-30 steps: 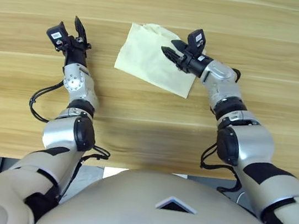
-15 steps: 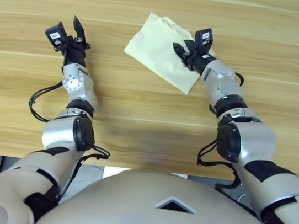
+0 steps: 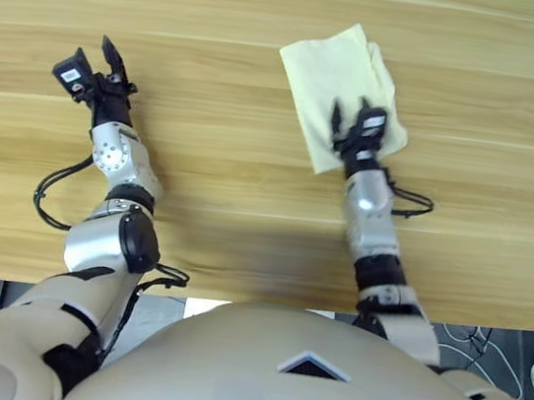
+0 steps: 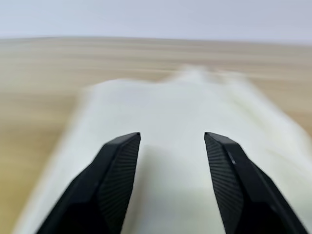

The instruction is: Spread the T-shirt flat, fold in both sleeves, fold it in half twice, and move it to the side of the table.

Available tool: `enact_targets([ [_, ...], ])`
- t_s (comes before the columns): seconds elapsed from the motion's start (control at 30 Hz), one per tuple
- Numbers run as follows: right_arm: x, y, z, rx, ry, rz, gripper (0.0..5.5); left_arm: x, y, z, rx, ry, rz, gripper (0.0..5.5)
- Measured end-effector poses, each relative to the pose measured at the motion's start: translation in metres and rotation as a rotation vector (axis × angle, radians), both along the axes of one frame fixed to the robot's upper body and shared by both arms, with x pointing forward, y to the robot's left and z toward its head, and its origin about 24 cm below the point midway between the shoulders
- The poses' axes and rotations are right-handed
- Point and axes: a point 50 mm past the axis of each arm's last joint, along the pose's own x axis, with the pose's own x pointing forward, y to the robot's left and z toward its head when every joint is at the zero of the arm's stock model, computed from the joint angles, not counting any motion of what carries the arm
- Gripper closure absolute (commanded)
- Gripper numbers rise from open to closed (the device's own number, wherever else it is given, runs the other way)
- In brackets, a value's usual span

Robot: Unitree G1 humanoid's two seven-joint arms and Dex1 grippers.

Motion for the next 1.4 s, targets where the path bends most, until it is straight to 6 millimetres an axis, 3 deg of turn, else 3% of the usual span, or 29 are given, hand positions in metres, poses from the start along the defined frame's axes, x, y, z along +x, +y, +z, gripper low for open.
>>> enact_targets([
  [0.2, 0.004, 0.044, 0.069, -0.066, -0.519, 0.15, 3.08, -0.026, 0.03, -0.002, 0.015, -0.022, 0.1, 2.85],
  [0.3, 0.027, 0.062, 0.076, -0.105, -0.541, 0.163, 3.08, -0.034, 0.04, -0.001, 0.021, -0.032, 0.134, 2.85],
  [0.37, 0.05, 0.071, 0.067, -0.102, -0.394, 0.14, 3.08, -0.036, 0.042, 0.0, 0.021, -0.037, 0.145, 2.85],
  [0.43, 0.07, 0.053, 0.044, -0.084, -0.151, 0.075, 3.08, -0.037, 0.044, 0.001, 0.022, -0.042, 0.153, 2.85],
  [0.5, 0.074, 0.032, 0.01, -0.019, 0.138, 0.007, 3.08, -0.038, 0.046, 0.001, 0.026, -0.043, 0.159, 2.85],
  [0.57, 0.075, 0.027, 0.003, 0.029, 0.223, 0.015, 3.08, -0.04, 0.047, 0.001, 0.033, -0.049, 0.163, 2.85],
  [0.77, 0.083, 0.002, 0.006, 0.139, 0.246, 0.016, 3.08, -0.041, 0.048, 0.002, 0.037, -0.057, 0.172, 2.85],
  [0.87, 0.094, -0.021, 0.023, 0.187, 0.151, -0.019, 3.08, -0.042, 0.05, 0.003, 0.037, -0.057, 0.178, 2.85],
  [1.03, 0.093, -0.03, 0.059, 0.189, -0.093, 0.036, 3.08, -0.043, 0.052, 0.003, 0.04, -0.056, 0.183, 2.85],
  [1.1, 0.095, -0.047, 0.066, 0.162, -0.137, -0.024, 3.08, -0.044, 0.052, 0.003, 0.041, -0.055, 0.184, 2.85],
  [1.17, 0.096, -0.06, 0.056, 0.135, -0.068, -0.08, 3.08, -0.044, 0.052, 0.003, 0.041, -0.054, 0.185, 2.85],
  [1.3, 0.086, -0.069, 0.016, 0.136, 0.175, -0.16, 3.08, -0.044, 0.052, 0.003, 0.044, -0.056, 0.186, 2.85],
  [1.4, 0.085, -0.071, 0.011, 0.146, 0.21, -0.172, 3.08, -0.045, 0.052, 0.003, 0.046, -0.058, 0.186, 2.85],
])
